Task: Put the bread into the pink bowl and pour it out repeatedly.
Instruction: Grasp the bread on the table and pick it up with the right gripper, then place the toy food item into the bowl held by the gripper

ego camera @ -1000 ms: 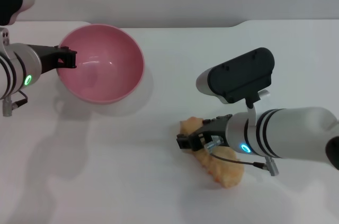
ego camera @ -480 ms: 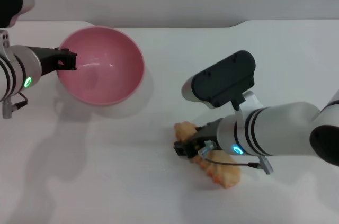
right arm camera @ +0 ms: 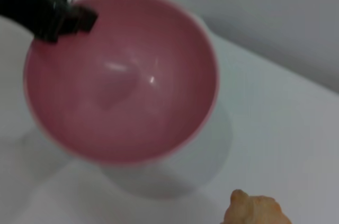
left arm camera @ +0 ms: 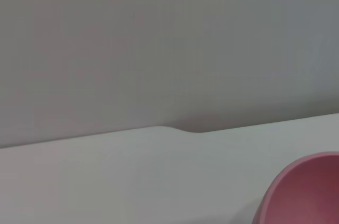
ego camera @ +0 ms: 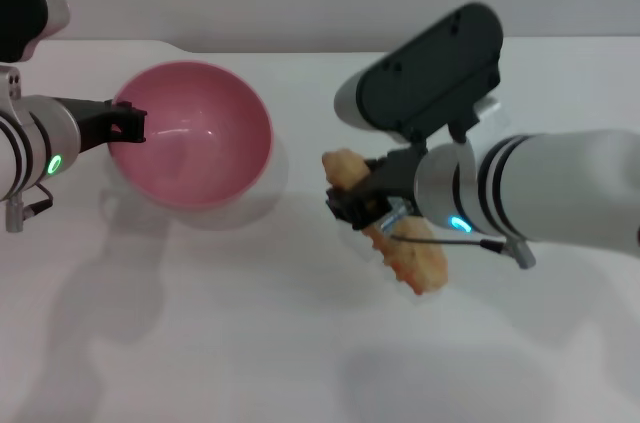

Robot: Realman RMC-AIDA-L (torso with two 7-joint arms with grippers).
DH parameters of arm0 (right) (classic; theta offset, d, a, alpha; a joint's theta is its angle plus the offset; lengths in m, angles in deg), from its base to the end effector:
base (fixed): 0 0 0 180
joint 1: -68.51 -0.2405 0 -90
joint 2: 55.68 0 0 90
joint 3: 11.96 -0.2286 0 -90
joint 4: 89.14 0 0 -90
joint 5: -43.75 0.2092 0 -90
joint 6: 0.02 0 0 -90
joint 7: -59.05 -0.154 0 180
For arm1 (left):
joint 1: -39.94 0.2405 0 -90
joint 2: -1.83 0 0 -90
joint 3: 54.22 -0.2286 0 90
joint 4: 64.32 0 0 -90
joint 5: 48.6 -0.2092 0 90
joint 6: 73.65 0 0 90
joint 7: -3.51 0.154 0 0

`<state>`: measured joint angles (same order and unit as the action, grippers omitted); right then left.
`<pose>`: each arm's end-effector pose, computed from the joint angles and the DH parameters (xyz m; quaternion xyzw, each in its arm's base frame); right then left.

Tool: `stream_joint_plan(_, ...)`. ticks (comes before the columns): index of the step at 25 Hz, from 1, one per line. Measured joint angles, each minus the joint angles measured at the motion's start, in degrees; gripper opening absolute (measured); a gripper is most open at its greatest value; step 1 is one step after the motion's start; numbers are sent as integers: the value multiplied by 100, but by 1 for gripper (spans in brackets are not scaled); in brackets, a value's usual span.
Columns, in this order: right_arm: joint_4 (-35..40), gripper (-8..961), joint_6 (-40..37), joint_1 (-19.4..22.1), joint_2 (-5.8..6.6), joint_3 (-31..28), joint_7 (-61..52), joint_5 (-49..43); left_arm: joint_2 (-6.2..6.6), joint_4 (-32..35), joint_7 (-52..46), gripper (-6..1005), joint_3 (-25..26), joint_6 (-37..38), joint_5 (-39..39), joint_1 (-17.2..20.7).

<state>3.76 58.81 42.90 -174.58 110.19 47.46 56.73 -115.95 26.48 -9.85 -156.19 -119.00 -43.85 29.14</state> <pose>0.0897 0.3025 -0.0843 -0.9026 0.2857 -0.0522 0.3177 -0.1972 0.3533 0.0188 -0.7631 -0.4140 -0.0167 0.4959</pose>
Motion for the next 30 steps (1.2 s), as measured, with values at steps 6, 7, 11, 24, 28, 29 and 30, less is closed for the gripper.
stream_joint_plan(6, 519, 484, 103, -5, 8, -44, 3, -356, 0, -106, 5, 49, -103, 1, 111, -16)
stream_joint_plan(7, 603, 479, 89, -4, 7, -50, 3, -472, 0, -126, 19, 49, -154, 10, 177, -22)
stream_joint_plan(11, 911, 455, -43, -49, 3, -103, 5, -770, -6, -153, 81, 49, -311, 37, 323, -37)
stream_joint_plan(24, 253, 347, -1061, -518, -22, -126, 78, -828, -9, -70, 137, 48, -526, 100, 669, -83)
stream_joint_plan(28, -40, 291, -1378, -583, -25, -85, 77, -696, -9, -54, 146, 48, -555, 128, 692, -113)
stream_joint_plan(29, -110, 283, -1476, -573, -25, -80, 80, -689, -9, -51, 148, 48, -565, 128, 693, -124)
stream_joint_plan(30, -154, 274, -1547, -565, -25, -78, 79, -687, -9, -49, 149, 48, -574, 128, 694, -131)
